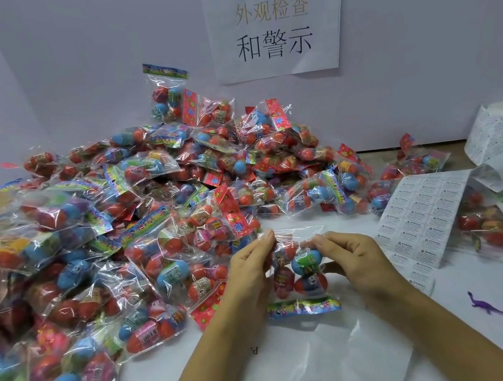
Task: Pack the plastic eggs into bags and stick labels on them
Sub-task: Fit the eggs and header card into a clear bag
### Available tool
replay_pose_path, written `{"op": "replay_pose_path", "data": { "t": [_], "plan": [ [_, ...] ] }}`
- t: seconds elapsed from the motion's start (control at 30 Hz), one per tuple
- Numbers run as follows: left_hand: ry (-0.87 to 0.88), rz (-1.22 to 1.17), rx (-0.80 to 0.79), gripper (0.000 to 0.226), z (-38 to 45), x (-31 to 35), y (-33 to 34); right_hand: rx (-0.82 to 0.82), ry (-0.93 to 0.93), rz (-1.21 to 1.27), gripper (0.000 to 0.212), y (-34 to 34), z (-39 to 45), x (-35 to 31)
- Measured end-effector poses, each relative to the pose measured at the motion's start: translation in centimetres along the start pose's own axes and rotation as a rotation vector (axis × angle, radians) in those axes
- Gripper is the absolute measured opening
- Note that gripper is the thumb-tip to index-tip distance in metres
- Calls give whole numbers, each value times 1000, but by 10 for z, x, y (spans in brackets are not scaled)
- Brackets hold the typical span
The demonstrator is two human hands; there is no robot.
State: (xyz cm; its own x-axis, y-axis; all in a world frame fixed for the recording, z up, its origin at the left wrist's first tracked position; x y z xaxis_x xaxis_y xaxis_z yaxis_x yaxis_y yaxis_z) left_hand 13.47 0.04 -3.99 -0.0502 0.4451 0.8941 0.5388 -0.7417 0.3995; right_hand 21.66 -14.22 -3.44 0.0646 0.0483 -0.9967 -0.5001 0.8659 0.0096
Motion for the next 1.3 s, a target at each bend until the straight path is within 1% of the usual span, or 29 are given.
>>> {"op": "replay_pose_path", "data": {
  "t": [0.13,0.2,0.3,0.4,0.47,0.5,0.7,0.8,0.87,0.9,1.03,1.17,1.2,1.3],
  "plan": [
    [-14,23,12,43,3,-1,-3,-16,62,49,37,1,-1,-2],
    [11,82,13,41,3,0,-5,-3,82,39,37,0,-2,-2],
    [181,267,12,36,1,6,-6,57,48,-18,30,-7,-2,-3],
    [417,442,-2,30,-2,10,-7,146,-105,-111,21,-15,-2,-10],
    [527,534,0,29,-4,10,-6,172,-131,-67,20,-17,-2,-12],
    [549,542,-2,29,-5,11,-5,164,-124,-25,19,-18,-2,-12],
    [564,457,-20,29,-8,10,-6,134,-88,96,20,-18,-2,-12],
    [527,452,-54,26,-8,11,-5,141,-65,106,25,-20,-1,-11],
    [488,429,-75,34,-8,11,-3,127,-50,110,33,-22,0,-10],
    [472,404,-69,36,-8,11,-2,118,-44,108,35,-22,0,-10],
    [407,250,-14,29,-6,12,-4,86,-32,66,35,-22,2,-5],
    [384,183,0,21,-3,11,-9,77,-40,-19,34,-18,0,-3],
    [383,160,-12,24,-3,10,-9,91,-39,-36,36,-17,0,-3],
    [338,112,-55,45,-1,8,-9,143,-24,-44,46,-16,-1,-3]
  ]
}}
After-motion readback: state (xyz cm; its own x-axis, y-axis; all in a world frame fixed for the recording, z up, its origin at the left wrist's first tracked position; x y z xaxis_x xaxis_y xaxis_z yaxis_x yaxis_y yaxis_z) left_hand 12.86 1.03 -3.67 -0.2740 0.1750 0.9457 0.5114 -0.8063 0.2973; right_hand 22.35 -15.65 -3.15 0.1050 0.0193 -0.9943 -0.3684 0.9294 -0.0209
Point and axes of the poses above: each hand's wrist, its own z-axis towards the middle knuckle, its own y-axis out of the palm, x = y × z, the point moved 3 cm from there along z, towards the middle knuckle, and after that the axes turned 8 degrees about x, right-handed, at the moved point
